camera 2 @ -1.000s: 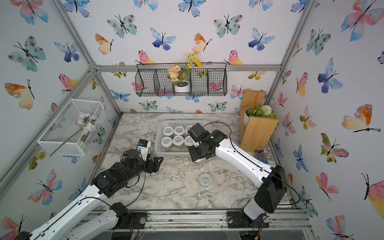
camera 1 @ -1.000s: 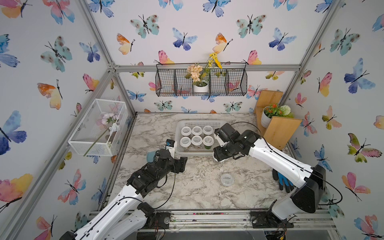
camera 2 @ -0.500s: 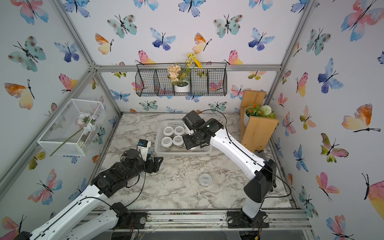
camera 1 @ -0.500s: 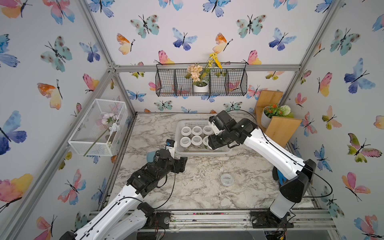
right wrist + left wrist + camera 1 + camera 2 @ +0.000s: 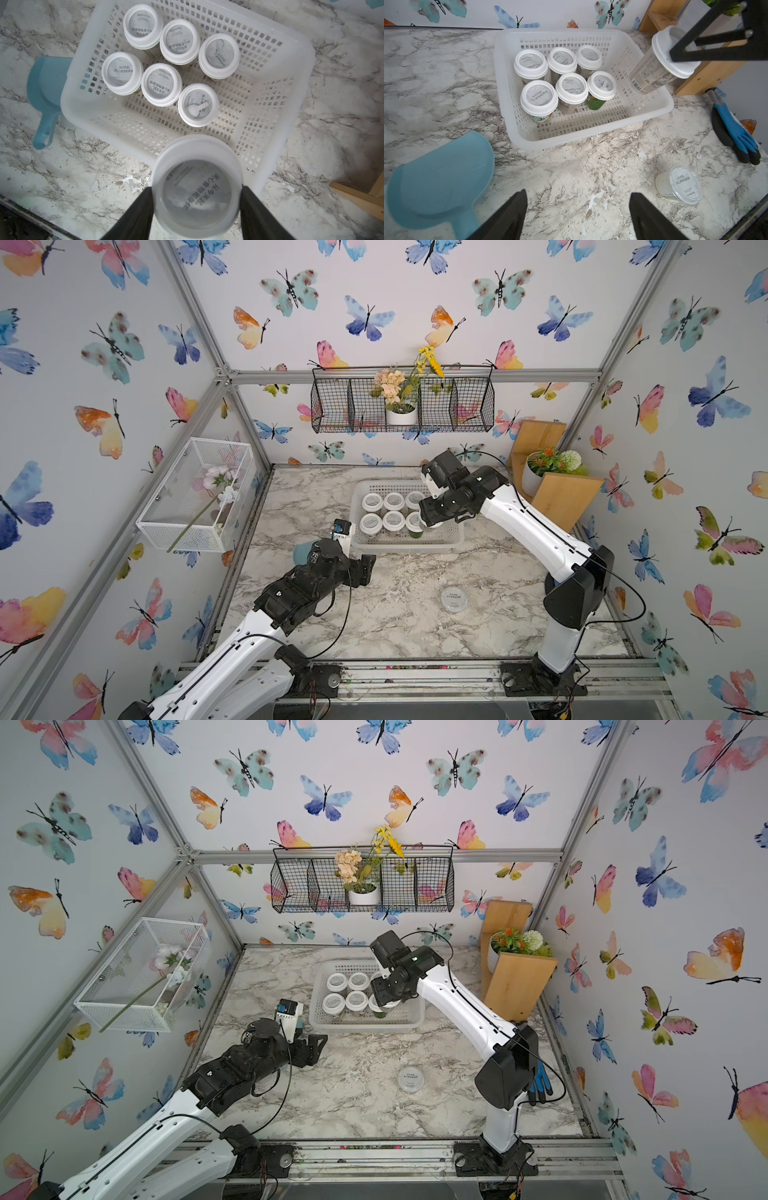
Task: Put the yogurt in the basket
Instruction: Place the yogurt in the basket.
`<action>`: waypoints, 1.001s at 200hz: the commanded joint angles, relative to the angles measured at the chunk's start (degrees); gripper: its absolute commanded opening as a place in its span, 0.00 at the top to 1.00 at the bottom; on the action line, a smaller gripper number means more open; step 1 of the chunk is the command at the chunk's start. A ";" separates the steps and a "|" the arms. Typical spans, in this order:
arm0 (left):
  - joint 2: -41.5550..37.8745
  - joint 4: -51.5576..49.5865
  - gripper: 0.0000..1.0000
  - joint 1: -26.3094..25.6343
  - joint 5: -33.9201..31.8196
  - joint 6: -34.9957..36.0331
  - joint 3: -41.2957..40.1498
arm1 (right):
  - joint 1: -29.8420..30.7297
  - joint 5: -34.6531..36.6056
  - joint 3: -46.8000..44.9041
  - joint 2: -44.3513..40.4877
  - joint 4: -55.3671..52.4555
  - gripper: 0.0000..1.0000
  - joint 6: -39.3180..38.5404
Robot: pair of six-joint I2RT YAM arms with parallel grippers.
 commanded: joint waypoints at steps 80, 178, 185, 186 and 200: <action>0.49 -0.36 0.17 -0.87 0.31 0.58 -0.10 | -7.87 0.37 3.39 6.34 5.18 0.36 -3.48; 1.15 -0.71 0.17 -1.77 -0.74 0.49 0.00 | -10.39 0.37 11.01 16.34 8.22 0.36 -4.93; 1.15 -0.66 0.17 -1.84 -0.81 0.46 0.01 | -10.51 0.37 10.98 16.64 8.65 0.36 -4.82; 1.14 -0.64 0.17 -1.84 -0.82 0.46 0.00 | -10.51 0.37 10.98 16.64 8.65 0.36 -4.82; 1.09 -0.67 0.17 -1.83 -0.87 0.50 -0.01 | -10.52 0.37 10.49 17.08 9.64 0.36 -4.60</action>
